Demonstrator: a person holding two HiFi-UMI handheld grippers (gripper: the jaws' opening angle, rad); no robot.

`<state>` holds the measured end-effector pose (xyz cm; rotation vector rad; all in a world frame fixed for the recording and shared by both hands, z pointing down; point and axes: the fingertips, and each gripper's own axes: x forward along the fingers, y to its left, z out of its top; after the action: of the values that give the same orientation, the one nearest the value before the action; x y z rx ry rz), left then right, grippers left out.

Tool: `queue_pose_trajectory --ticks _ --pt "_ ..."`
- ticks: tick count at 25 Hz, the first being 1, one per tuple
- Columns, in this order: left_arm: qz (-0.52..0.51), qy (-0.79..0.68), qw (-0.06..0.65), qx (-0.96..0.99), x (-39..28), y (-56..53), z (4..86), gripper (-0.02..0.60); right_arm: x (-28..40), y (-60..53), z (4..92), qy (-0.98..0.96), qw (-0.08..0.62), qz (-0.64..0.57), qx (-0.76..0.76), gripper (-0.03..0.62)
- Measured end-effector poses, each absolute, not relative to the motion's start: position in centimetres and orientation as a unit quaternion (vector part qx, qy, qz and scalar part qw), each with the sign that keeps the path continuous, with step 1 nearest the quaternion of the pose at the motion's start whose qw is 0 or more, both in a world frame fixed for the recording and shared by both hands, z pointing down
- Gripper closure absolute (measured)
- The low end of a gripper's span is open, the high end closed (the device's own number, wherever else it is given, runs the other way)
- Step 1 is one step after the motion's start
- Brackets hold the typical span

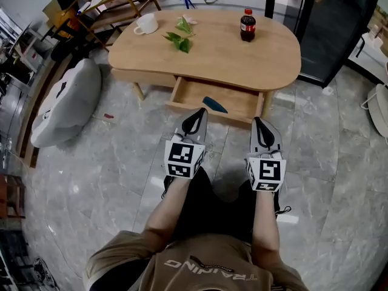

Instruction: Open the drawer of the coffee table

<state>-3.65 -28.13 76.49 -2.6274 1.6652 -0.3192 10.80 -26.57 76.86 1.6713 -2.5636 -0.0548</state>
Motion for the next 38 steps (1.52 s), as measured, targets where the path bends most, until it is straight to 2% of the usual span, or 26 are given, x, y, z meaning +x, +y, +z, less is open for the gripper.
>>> queue_pose_trajectory --ticks 18,25,31,38 --pt "-0.065 0.584 0.004 -0.809 -7.3 -33.7 76.6 0.575 6.5 -28.6 75.5 -0.869 0.044 -0.024 0.493 0.589" --pt "-0.104 0.546 -0.043 -0.83 -4.8 -33.2 79.6 0.575 3.8 -30.0 76.2 -0.878 0.059 -0.008 0.475 0.589" --pt "-0.133 0.543 -0.07 -0.826 -5.0 -33.7 76.0 0.575 4.1 -30.9 72.7 -0.872 0.07 0.027 0.483 0.589" --pt "-0.174 0.55 -0.094 -0.811 -5.4 -32.2 64.8 0.575 4.6 -31.4 60.5 -0.864 0.063 0.046 0.498 0.589"
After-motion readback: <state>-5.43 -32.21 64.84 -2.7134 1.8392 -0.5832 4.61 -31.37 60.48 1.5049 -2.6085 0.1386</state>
